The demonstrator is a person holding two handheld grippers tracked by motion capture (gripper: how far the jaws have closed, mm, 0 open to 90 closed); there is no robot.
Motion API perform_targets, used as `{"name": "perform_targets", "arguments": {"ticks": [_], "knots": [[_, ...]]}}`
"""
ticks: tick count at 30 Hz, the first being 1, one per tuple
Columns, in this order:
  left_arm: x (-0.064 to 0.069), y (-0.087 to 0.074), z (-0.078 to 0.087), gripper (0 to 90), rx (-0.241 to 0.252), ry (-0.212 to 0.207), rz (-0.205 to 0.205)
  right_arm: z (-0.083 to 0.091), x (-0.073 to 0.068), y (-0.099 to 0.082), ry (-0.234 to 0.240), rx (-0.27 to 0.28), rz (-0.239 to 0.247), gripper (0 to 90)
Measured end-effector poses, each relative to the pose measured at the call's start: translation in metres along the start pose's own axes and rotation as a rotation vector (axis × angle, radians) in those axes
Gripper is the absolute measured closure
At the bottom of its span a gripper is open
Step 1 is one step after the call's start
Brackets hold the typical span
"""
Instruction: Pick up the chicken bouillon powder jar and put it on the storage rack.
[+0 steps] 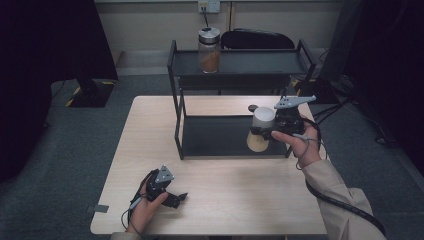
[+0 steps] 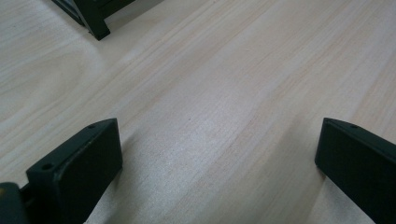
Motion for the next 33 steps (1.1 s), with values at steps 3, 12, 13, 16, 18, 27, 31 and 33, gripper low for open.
{"name": "perform_targets", "arguments": {"ticks": [3,12,13,16,18,27,31,33], "knots": [[0.0,0.0,0.0,0.0,0.0,0.0,-0.001,0.001,0.002,0.007,-0.003,0.005,-0.003,34.9],[0.0,0.0,0.0,0.0,0.0,0.0,-0.001,0.005,0.008,0.025,-0.009,0.02,-0.006,34.9],[0.0,0.0,0.0,0.0,-0.001,0.0,-0.002,0.006,0.008,0.028,-0.01,0.02,-0.006,34.9],[0.0,0.0,0.0,0.0,-0.001,0.001,-0.002,0.008,0.01,0.035,-0.012,0.024,-0.002,34.9],[0.0,0.0,0.0,0.0,-0.001,0.001,-0.002,0.01,0.01,0.04,-0.015,0.028,0.003,34.9],[0.0,0.0,0.0,0.0,-0.003,0.0,-0.002,0.02,0.01,0.062,-0.023,0.036,0.023,34.9],[0.0,0.0,0.0,0.0,-0.003,0.0,-0.003,0.026,0.01,0.071,-0.029,0.038,0.026,34.9],[0.0,0.0,0.0,0.0,-0.002,0.0,-0.003,0.028,0.01,0.075,-0.033,0.036,0.03,34.9]]}}
Point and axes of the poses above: each handheld gripper's, and its own axes: z roughly backward along the jaws, y roughly out of its top, x roughly to its right, the point moved 9 cm from there along -z, roughly forward along the jaws, and after that the axes turned 13 degrees about -y, right-handed, at the moved point
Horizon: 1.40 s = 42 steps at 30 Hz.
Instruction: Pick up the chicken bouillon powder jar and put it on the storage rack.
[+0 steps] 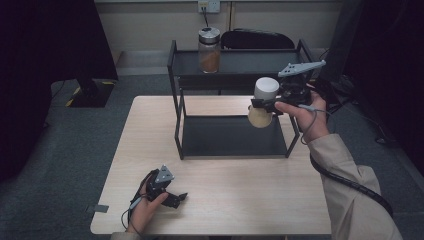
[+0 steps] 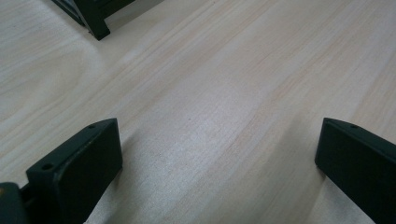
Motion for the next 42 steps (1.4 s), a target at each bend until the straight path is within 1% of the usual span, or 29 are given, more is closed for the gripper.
{"name": "perform_targets", "arguments": {"ticks": [9,19,28,37,40,42], "knots": [[0.0,0.0,0.0,0.0,0.0,0.0,0.0,0.012,0.001,0.021,-0.005,0.007,0.015,34.9],[0.0,0.0,0.0,0.0,0.001,0.0,0.0,0.019,-0.002,0.047,-0.008,0.007,0.039,34.9],[0.0,0.0,0.0,0.0,0.001,0.0,0.0,0.022,-0.004,0.06,-0.001,0.008,0.054,34.9],[0.0,0.0,0.0,0.0,0.001,0.0,0.0,0.031,0.0,0.078,-0.016,0.018,0.064,34.9],[0.0,0.0,0.0,0.0,0.001,0.0,0.0,0.033,0.001,0.084,-0.011,0.023,0.058,34.9],[0.0,0.0,0.0,0.0,-0.002,0.0,-0.001,0.034,0.001,0.088,-0.018,0.022,0.06,35.0]]}}
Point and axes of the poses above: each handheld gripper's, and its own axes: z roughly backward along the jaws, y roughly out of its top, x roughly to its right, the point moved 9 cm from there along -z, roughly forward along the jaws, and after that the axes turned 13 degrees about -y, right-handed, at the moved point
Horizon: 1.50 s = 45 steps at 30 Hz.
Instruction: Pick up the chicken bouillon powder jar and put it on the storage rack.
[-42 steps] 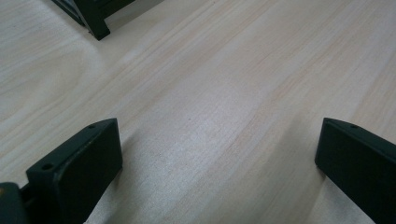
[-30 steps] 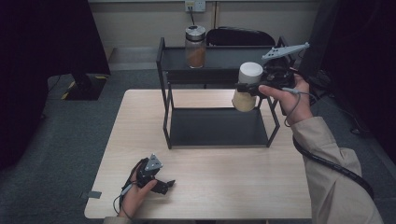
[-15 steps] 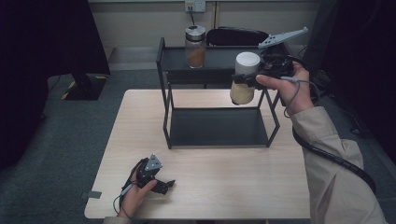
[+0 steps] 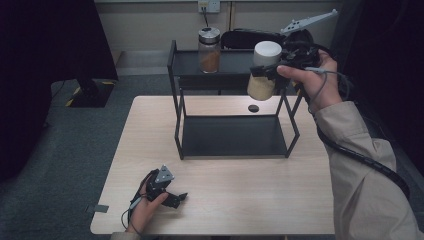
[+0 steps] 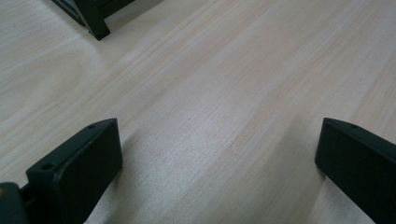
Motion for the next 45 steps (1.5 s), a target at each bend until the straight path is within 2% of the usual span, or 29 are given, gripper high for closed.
{"name": "perform_targets", "arguments": {"ticks": [5,14,19,29,45], "knots": [[0.0,0.0,0.0,0.0,0.0,0.0,0.0,0.0,0.001,0.012,-0.011,-0.004,0.009,34.9],[0.0,0.0,0.0,0.0,-0.001,0.0,0.0,-0.005,0.008,0.025,-0.03,0.013,-0.01,34.9],[0.0,0.0,0.0,0.0,0.0,0.0,0.0,-0.012,0.017,0.029,-0.045,0.023,-0.035,34.9],[0.0,0.0,0.0,0.0,0.0,0.0,0.001,-0.026,0.033,0.037,-0.125,0.019,-0.064,35.0],[0.0,0.0,0.0,0.0,0.0,0.0,0.0,-0.051,0.044,0.044,-0.167,0.003,-0.089,34.9]]}}
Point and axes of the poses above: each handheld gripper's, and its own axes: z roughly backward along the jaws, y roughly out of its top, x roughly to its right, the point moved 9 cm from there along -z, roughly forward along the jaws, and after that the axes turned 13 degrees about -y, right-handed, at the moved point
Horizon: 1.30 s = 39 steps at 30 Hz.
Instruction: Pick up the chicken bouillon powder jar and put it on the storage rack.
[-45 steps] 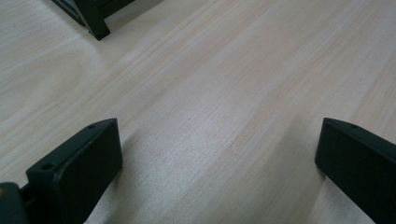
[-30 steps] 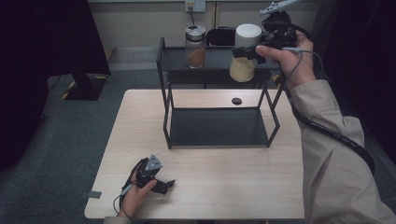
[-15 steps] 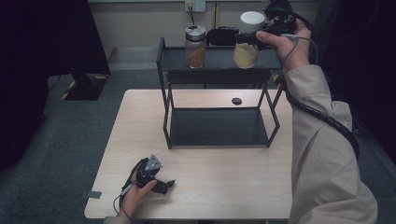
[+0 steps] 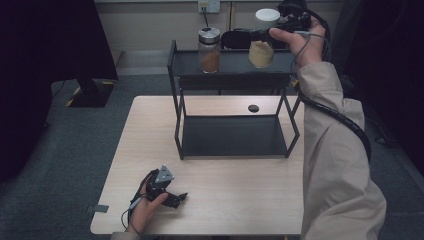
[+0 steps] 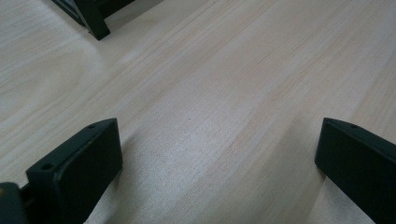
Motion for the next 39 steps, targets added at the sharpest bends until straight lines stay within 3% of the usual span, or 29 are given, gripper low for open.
{"name": "perform_targets", "arguments": {"ticks": [16,39], "knots": [[-0.001,0.0,0.0,0.0,0.0,-0.002,0.0,-0.02,0.001,-0.005,-0.003,-0.022,-0.011,34.9],[-0.001,0.0,0.0,0.0,0.0,-0.002,0.0,-0.022,0.001,-0.01,-0.006,-0.018,-0.047,34.3]]}}
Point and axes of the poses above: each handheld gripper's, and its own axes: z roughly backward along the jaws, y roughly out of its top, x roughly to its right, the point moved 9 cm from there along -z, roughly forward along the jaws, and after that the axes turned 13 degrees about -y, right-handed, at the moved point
